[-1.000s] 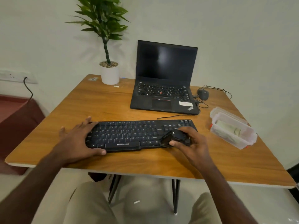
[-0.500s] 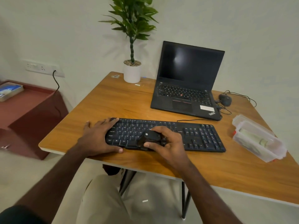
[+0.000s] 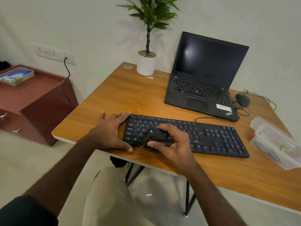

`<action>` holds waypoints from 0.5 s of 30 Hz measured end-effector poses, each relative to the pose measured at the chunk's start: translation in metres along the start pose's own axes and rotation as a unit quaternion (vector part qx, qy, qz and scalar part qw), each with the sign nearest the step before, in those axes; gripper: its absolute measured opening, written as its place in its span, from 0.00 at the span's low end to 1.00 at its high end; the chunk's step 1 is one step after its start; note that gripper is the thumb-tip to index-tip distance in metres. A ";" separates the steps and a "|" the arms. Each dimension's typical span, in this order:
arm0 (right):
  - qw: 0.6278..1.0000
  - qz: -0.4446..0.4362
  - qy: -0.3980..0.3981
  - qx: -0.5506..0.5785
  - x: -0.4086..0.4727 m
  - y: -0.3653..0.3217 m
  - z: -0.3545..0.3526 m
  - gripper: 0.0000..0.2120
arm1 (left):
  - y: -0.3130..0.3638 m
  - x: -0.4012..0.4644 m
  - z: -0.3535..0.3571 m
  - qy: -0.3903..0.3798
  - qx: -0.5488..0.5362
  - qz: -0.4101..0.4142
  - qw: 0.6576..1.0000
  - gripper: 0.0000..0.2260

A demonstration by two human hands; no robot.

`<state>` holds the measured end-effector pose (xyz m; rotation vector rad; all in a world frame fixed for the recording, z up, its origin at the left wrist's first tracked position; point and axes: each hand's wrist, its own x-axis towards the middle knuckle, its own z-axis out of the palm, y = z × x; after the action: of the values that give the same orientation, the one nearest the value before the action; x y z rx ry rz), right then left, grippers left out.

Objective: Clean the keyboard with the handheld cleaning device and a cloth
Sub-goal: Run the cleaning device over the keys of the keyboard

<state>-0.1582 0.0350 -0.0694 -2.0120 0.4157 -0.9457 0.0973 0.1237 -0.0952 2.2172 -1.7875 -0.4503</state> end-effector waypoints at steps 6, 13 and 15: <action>1.000 -0.005 -0.015 -0.011 0.022 -0.003 0.040 0.19 | -0.001 0.000 0.000 0.003 -0.002 0.001 1.000 0.71; 0.999 0.011 -0.005 0.041 0.039 -0.010 0.057 0.18 | -0.002 0.001 0.001 0.010 0.019 0.031 0.999 0.66; 0.996 0.037 0.032 0.073 0.038 -0.007 0.047 0.16 | -0.002 0.000 0.003 0.022 0.017 0.022 0.999 0.67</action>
<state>-0.0982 0.0431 -0.0623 -1.8260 0.4407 -0.9694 0.0981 0.1244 -0.0989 2.1867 -1.8303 -0.3619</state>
